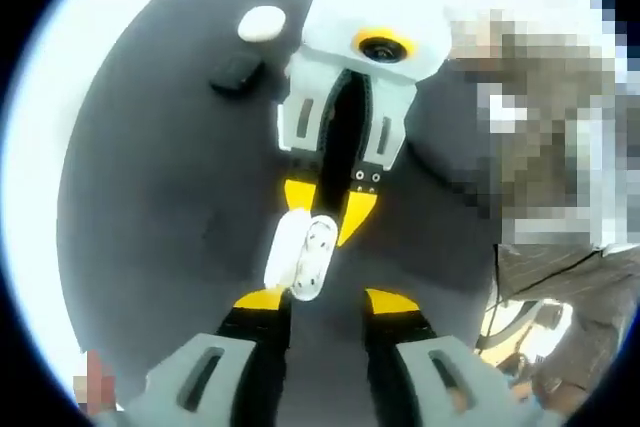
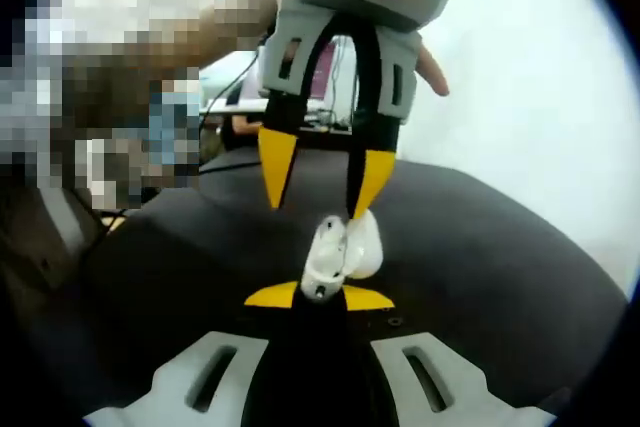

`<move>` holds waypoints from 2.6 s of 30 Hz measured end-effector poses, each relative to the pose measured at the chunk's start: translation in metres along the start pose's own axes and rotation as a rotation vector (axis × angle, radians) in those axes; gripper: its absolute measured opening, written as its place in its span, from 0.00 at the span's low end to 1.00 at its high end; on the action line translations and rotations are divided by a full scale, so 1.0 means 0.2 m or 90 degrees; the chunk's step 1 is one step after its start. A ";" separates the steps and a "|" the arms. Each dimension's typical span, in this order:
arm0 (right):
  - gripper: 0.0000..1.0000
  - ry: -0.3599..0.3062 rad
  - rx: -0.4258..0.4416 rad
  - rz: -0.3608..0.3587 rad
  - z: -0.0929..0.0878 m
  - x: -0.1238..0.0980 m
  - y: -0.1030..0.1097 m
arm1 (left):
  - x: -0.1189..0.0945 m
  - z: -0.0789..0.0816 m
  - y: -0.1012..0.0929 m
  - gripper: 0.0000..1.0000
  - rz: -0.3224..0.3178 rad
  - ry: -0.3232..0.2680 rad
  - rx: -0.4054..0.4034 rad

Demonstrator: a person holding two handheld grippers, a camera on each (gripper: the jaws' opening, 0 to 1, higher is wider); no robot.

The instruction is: Pick up three earphones and place each one into its charging case using tactile feedback, ensure that each earphone is properly inserted and securely positioned inside the case.

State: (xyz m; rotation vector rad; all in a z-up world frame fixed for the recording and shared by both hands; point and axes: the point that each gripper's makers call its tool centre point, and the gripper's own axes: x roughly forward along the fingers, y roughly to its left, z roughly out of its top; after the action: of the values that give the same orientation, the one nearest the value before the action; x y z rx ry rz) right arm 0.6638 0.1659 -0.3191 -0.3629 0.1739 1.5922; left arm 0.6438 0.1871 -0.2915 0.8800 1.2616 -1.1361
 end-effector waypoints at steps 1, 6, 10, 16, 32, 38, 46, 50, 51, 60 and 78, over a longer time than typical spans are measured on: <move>0.17 0.000 0.001 0.000 0.00 0.00 0.00 | 0.00 -0.01 0.00 0.27 0.001 -0.001 -0.001; 0.17 -0.001 0.002 0.001 0.00 0.00 0.00 | -0.05 -0.02 -0.03 0.26 -0.010 -0.056 -0.013; 0.17 -0.001 0.003 0.001 0.00 0.00 0.00 | -0.12 -0.02 -0.01 0.26 0.010 -0.124 -0.016; 0.17 -0.001 0.002 0.001 0.00 0.00 0.00 | -0.30 0.03 0.03 0.24 0.017 -0.375 -0.070; 0.17 -0.003 0.007 0.002 0.00 -0.01 0.00 | -0.28 -0.11 0.13 0.14 0.127 -0.714 -0.033; 0.17 -0.003 0.007 0.002 0.00 -0.01 0.00 | -0.26 -0.07 0.10 0.13 0.066 -0.797 -0.057; 0.17 -0.005 0.006 0.001 0.00 -0.01 0.00 | -0.26 0.04 0.13 0.19 -0.044 -0.867 -0.086; 0.17 -0.005 0.007 0.002 0.00 -0.01 0.00 | -0.21 0.07 0.11 0.20 -0.080 -0.871 -0.081; 0.17 -0.005 0.007 0.002 0.00 -0.01 0.00 | -0.20 0.07 0.12 0.23 -0.084 -0.871 -0.086; 0.17 -0.006 0.012 0.004 0.00 0.00 0.00 | -0.06 0.08 0.07 0.42 -0.029 -0.820 -0.037; 0.17 -0.003 -0.008 0.044 0.00 -0.03 0.02 | -0.02 0.09 0.01 0.43 -0.035 -0.795 0.010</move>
State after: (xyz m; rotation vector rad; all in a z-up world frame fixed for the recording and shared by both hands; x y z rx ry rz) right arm 0.6592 0.1609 -0.3176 -0.3655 0.1751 1.6633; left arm 0.6515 0.1710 -0.2854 0.0253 0.2302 -1.3732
